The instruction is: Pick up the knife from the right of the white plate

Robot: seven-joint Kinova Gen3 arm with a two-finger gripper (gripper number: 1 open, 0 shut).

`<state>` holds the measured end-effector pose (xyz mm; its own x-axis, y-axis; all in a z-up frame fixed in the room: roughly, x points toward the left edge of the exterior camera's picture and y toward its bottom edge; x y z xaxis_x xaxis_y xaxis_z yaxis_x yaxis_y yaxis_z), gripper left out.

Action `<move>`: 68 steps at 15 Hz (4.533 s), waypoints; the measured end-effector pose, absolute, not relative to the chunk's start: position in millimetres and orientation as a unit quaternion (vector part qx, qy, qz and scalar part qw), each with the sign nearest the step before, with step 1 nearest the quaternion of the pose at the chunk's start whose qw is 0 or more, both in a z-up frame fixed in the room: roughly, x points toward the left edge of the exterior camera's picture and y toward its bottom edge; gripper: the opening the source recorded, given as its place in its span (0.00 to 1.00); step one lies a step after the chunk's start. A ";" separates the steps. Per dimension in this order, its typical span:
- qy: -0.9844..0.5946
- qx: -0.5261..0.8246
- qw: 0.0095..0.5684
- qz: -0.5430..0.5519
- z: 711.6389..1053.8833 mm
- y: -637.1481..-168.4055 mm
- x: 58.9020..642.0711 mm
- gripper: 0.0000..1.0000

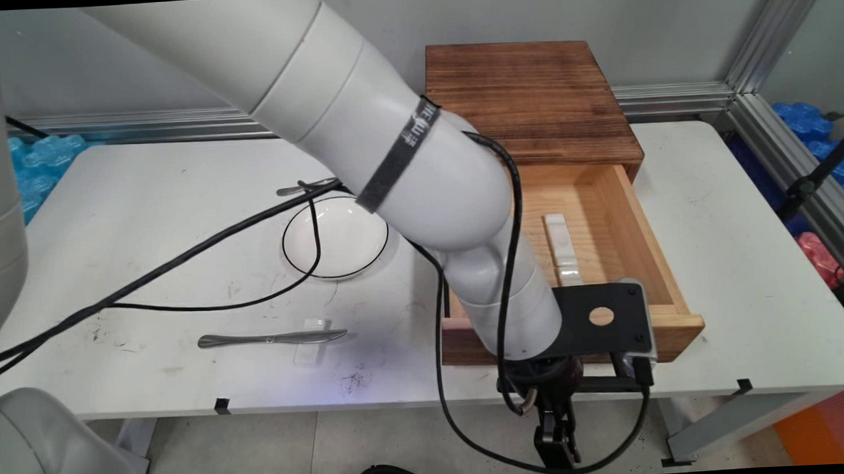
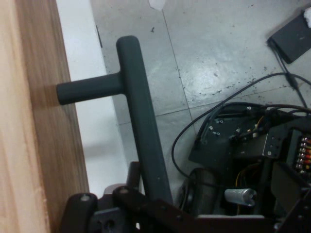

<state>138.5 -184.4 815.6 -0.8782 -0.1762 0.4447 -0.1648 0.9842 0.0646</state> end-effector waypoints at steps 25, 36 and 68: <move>-0.962 0.113 0.243 0.041 878.0 -145.9 182.4 1.00; -0.958 0.152 0.239 0.044 958.6 -162.6 271.8 1.00; -0.969 0.190 0.156 0.013 851.1 -147.4 538.3 1.00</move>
